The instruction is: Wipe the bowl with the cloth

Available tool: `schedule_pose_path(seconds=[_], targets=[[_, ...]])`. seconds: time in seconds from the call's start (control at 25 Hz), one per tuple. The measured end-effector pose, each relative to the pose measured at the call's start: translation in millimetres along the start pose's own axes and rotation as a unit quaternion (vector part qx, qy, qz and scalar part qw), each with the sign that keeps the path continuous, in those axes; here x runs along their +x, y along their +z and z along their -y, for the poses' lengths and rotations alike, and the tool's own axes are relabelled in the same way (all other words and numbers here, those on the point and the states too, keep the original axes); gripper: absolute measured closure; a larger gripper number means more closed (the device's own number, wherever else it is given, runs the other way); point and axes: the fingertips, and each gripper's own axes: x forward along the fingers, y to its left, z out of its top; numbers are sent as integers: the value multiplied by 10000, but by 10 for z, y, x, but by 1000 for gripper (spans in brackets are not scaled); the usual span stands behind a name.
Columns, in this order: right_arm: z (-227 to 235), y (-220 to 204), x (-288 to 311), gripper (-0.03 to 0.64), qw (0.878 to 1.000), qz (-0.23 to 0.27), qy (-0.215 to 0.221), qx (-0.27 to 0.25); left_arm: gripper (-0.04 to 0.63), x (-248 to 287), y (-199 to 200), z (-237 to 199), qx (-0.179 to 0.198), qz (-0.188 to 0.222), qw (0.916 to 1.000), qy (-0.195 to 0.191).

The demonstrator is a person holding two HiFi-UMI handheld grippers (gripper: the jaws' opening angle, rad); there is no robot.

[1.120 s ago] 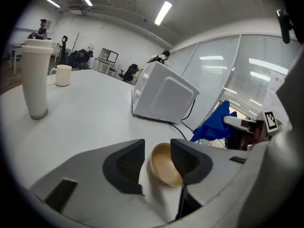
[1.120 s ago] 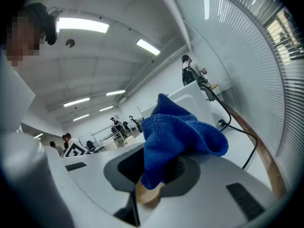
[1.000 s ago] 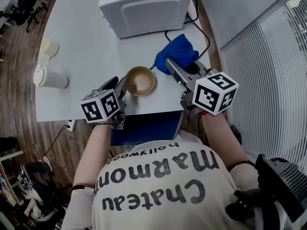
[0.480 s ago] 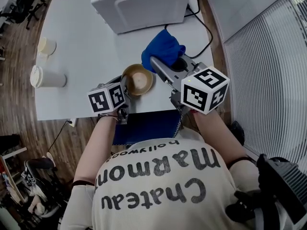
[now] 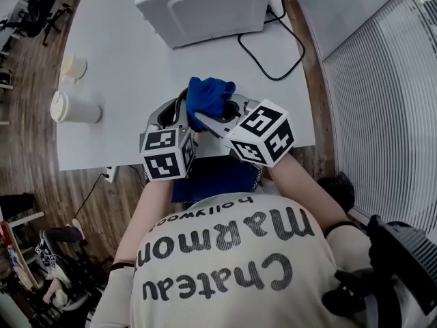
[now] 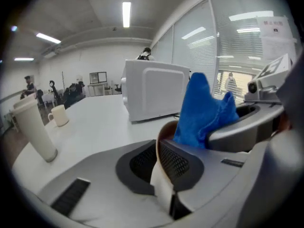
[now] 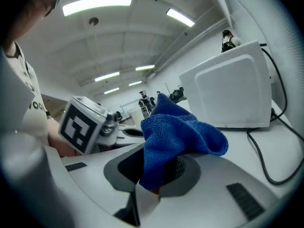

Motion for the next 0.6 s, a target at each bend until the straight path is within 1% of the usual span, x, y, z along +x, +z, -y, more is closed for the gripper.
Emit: schedule_pose_path(seconds=[0.12, 0.2, 0.32, 0.44, 0.52, 0.6], targets=[[99, -116, 86, 552, 9978, -224, -574, -234, 588, -39, 75, 118, 520, 111, 9985, -117], [123, -127, 116, 552, 9962, -217, -792, -281, 588, -57, 140, 173, 795, 222, 9965, -146], [78, -147, 138, 551, 9957, -247, -767, -455, 589, -78, 133, 210, 1042, 161, 9940, -293], [40, -232, 123, 552, 9952, -604, -520, -561, 589, -98, 52, 268, 1200, -24, 9907, -641], [64, -266, 100, 551, 9927, -752, -570, -750, 586, -119, 36, 333, 1145, -86, 9896, -868], [101, -273, 102, 551, 9915, -678, -752, -818, 578, -148, 65, 371, 1154, -42, 9890, -923]])
